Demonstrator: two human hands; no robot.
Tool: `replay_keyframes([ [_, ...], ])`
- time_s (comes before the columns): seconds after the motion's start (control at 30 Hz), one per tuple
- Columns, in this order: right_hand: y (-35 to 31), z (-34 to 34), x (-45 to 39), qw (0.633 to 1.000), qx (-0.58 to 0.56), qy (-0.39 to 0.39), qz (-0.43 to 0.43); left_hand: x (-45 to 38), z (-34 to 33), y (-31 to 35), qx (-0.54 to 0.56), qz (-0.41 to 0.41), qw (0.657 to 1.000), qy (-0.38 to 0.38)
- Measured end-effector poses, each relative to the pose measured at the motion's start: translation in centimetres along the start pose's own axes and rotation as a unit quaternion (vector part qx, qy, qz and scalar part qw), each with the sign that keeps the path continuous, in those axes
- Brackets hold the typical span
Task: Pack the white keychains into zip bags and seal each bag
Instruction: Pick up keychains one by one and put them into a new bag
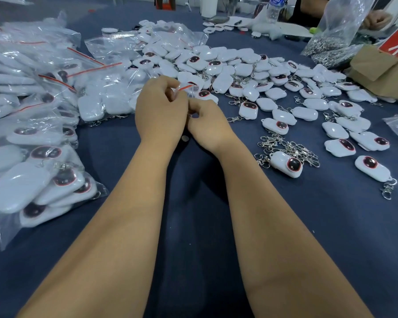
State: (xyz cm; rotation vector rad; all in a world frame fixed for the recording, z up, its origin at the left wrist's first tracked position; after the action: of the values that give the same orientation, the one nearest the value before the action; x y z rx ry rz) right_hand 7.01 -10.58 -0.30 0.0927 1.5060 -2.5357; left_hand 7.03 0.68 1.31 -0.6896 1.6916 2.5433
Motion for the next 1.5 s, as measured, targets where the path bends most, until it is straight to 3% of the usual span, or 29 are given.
replay_keyframes([
  [0.1, -0.3, 0.5, 0.1, 0.999, -0.015, 0.026, 0.012, -0.2, -0.6, -0.2, -0.054, -0.013, 0.998, -0.023],
  [0.17, -0.1, 1.8, 0.2, 0.995, -0.002, 0.097, -0.005, -0.4, -0.9, -0.5, -0.1, -0.011, 0.994, -0.038],
  [0.27, 0.8, 4.5, 0.8, 0.97, 0.109, 0.209, -0.059, -0.4, -1.5, -0.5, -0.166, -0.03, 0.984, -0.064],
  [0.33, 1.5, 5.8, 1.1, 0.942, 0.208, 0.239, -0.11, -0.4, -1.7, -0.5, -0.196, -0.039, 0.977, -0.077],
  [0.47, 3.3, 5.9, 1.5, 0.91, 0.293, 0.199, -0.217, -0.3, -0.6, -0.6, -0.203, -0.027, 0.978, -0.031],
  [0.57, 2.7, 5.6, 1.3, 0.916, 0.314, 0.177, -0.175, -0.2, 0.3, -0.6, -0.21, -0.007, 0.978, 0.001],
  [0.7, 2.0, 5.3, 1.2, 0.957, 0.183, 0.187, -0.122, -0.3, 0.1, -0.4, -0.188, -0.007, 0.982, -0.007],
  [0.8, 2.7, 5.6, 1.0, 0.918, 0.297, 0.196, -0.174, 0.0, -1.0, -0.2, -0.132, -0.026, 0.99, -0.045],
  [0.87, 3.2, 5.7, 1.1, 0.91, 0.313, 0.187, -0.198, 0.2, -1.3, 0.0, -0.086, -0.037, 0.994, -0.057],
  [0.93, 3.2, 5.7, 1.0, 0.928, 0.267, 0.192, -0.177, 0.1, -1.5, 0.0, -0.068, -0.042, 0.994, -0.073],
  [1.03, 3.2, 5.2, 0.9, 0.969, 0.038, 0.21, -0.123, -0.1, -2.1, -0.4, -0.063, -0.015, 0.991, -0.116],
  [1.2, 3.0, 4.0, 0.2, 0.949, -0.253, 0.173, -0.078, -0.1, -2.3, -0.5, 0.015, 0.026, 0.991, -0.127],
  [1.5, 2.4, 3.1, 0.0, 0.959, -0.246, 0.116, -0.081, -0.6, -2.8, -0.9, 0.032, 0.009, 0.988, -0.148],
])
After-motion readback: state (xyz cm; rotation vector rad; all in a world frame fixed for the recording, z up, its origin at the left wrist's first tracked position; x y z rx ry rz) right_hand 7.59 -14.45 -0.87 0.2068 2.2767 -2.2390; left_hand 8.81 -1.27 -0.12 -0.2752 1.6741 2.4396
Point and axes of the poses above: each hand's wrist, its own x-axis away from the middle knuckle, its own z-axis out of the back of the hand, y = z × x, the point moved 7 cm from there along -x, towards the middle knuckle, and after that the axes turned 4 degrees about -y, right-handed, at the moved point
